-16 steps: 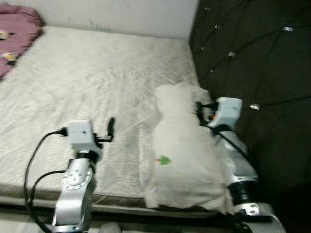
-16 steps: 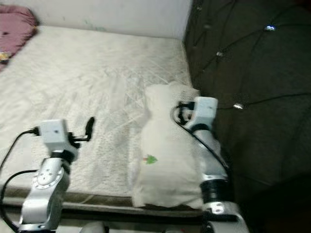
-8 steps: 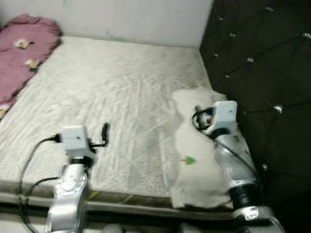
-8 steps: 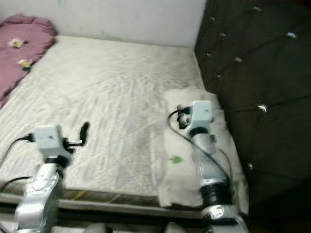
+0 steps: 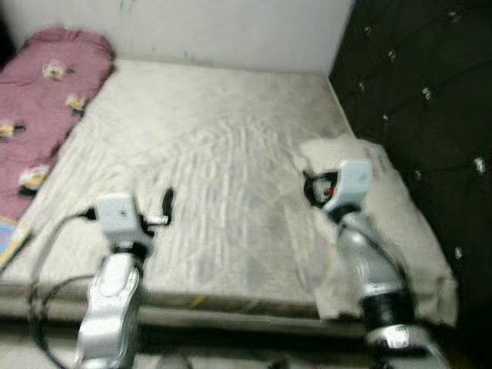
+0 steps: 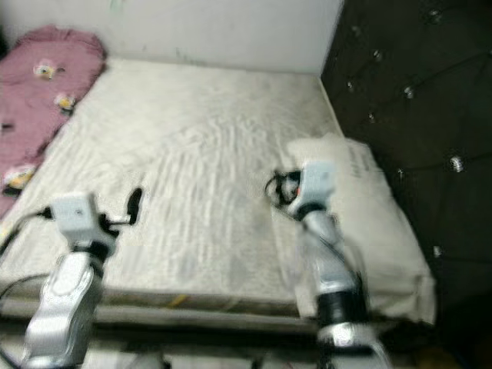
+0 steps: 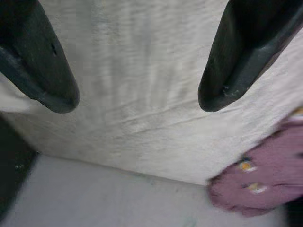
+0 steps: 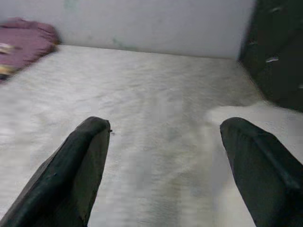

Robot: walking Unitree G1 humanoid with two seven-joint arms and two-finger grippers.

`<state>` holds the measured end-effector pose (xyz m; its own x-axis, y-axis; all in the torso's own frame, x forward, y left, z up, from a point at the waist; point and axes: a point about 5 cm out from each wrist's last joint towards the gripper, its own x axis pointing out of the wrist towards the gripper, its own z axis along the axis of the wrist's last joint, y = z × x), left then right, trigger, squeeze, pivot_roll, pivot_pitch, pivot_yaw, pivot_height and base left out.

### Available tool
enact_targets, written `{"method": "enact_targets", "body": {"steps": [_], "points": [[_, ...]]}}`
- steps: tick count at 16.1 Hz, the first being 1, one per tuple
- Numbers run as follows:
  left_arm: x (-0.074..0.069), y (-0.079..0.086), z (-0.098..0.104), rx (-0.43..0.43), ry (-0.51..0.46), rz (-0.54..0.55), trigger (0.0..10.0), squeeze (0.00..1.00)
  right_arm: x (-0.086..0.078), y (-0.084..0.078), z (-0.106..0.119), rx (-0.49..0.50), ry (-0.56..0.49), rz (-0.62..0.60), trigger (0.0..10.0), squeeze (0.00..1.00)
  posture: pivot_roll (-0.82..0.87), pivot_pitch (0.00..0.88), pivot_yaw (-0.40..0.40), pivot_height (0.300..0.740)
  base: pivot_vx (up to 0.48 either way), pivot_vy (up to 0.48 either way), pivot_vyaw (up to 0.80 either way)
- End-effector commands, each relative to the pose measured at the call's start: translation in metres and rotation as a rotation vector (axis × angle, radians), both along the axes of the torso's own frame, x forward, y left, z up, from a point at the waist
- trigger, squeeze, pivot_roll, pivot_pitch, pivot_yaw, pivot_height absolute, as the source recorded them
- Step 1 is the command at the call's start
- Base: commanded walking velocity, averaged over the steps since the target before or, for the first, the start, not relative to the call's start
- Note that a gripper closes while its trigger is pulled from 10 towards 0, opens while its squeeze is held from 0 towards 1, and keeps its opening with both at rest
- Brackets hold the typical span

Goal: Clean up the room

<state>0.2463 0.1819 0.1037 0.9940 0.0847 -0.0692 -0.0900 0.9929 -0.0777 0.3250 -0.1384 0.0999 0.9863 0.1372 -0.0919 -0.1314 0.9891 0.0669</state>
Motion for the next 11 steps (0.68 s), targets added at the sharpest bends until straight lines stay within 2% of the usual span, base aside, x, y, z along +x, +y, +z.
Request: {"method": "enact_targets", "body": {"steps": [1, 8, 11], "points": [[0.0032, -0.0034, 0.004, -0.013, -0.014, -0.012, 10.0, 0.0, 0.0027, -0.0041, 0.002, 0.002, 0.021, -0.021, 10.0, 0.0, 0.0, 0.0, -0.051, 0.74, 0.0, 0.48, 0.0], [0.0053, -0.0052, 0.0052, -0.02, -0.018, -0.013, 10.0, 0.0, 0.0019, -0.0027, 0.0025, 0.062, 0.027, -0.002, 10.0, 0.0, 0.0, 0.0, -0.05, 0.74, 0.0, 0.48, 0.0], [0.0053, -0.0062, 0.0052, -0.026, -0.018, -0.013, 10.0, 0.0, 0.0022, -0.002, 0.0025, 0.062, 0.032, 0.004, 10.0, 0.0, 0.0, 0.0, -0.052, 0.74, 0.0, 0.48, -0.61]]}}
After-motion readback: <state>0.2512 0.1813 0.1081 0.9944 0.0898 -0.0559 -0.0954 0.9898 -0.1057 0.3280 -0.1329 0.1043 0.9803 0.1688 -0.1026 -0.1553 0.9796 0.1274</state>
